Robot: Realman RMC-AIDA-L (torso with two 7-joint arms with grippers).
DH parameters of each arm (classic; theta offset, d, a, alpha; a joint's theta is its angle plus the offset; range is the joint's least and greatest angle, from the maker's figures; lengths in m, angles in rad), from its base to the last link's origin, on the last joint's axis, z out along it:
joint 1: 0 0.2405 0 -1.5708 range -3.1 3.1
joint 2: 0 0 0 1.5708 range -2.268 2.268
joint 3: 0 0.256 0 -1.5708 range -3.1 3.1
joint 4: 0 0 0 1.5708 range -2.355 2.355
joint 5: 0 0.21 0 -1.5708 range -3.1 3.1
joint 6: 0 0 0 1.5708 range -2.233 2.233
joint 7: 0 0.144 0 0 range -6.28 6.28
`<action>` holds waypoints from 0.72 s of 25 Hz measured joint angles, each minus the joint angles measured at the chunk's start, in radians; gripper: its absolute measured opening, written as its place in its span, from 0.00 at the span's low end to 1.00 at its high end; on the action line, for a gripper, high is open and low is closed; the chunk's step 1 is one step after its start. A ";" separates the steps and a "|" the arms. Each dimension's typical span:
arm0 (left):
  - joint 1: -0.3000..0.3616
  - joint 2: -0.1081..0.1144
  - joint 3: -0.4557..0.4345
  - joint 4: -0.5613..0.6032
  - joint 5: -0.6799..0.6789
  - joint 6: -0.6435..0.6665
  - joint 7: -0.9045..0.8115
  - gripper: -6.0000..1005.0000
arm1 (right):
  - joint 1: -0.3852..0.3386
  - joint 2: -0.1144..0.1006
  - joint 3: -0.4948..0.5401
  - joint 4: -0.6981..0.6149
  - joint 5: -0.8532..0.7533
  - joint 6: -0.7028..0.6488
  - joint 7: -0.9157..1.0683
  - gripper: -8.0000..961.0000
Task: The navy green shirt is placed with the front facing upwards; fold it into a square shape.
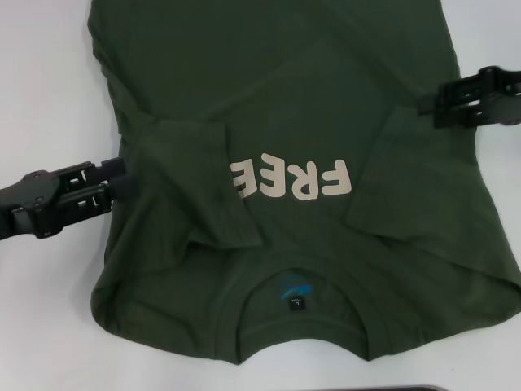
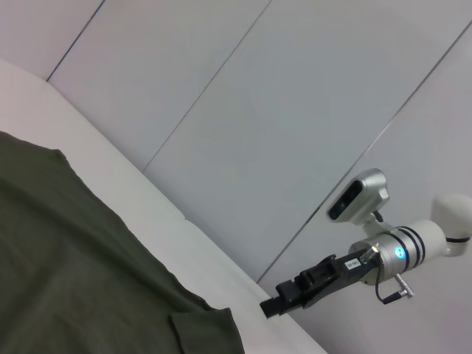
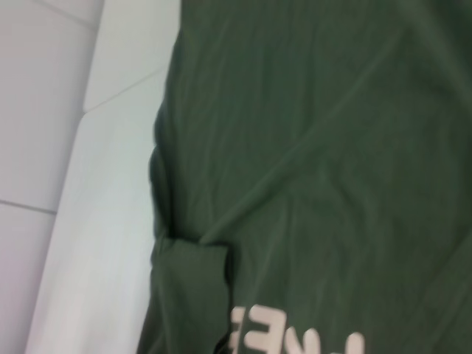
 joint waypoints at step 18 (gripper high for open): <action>-0.031 0.028 -0.005 -0.004 0.001 0.047 -0.155 0.61 | -0.118 0.032 0.033 -0.010 0.318 -0.153 -0.528 0.82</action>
